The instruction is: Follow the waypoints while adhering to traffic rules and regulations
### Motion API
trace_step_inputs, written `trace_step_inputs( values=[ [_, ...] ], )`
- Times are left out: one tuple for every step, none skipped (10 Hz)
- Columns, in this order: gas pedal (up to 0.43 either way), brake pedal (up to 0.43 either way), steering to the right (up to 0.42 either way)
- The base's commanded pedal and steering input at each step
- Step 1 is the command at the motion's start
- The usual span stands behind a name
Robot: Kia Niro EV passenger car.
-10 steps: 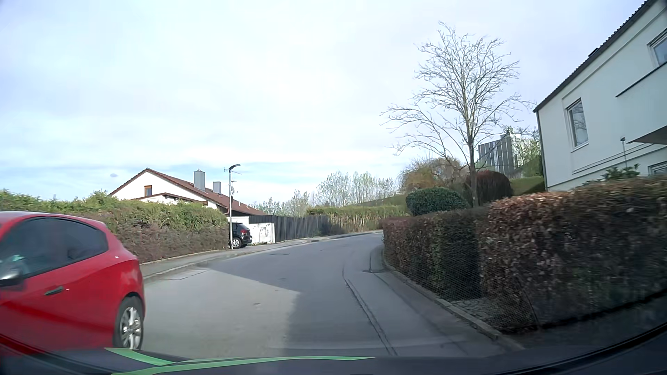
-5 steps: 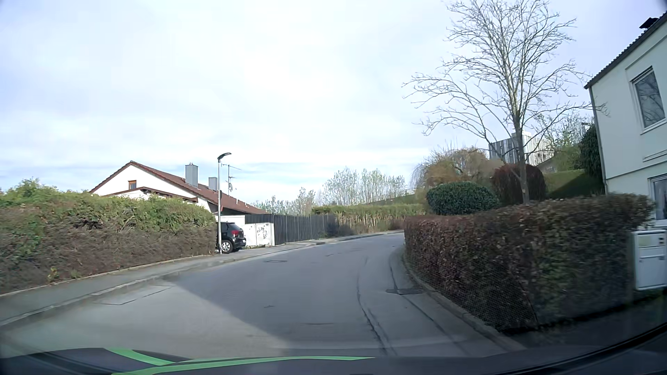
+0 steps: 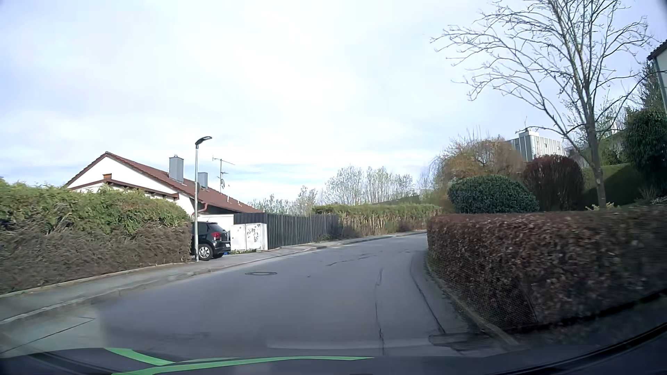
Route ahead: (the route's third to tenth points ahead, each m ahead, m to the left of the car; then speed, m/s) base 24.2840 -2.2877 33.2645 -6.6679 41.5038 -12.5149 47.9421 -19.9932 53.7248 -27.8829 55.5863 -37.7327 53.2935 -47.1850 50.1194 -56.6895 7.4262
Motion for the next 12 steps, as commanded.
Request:
trace_step_inputs(
  values=[
    [0.13,0.0,0.015],
    [0.13,0.0,0.025],
    [0.13,0.0,0.03],
    [0.13,0.0,0.037],
    [0.13,0.0,0.045],
    [0.13,0.0,0.05],
    [0.13,0.0,0.055],
    [0.13,0.0,0.058],
    [0.13,0.0,0.06],
    [0.13,0.0,0.06],
    [0.138,0.0,0.062],
    [0.138,0.0,0.066]
  ],
)
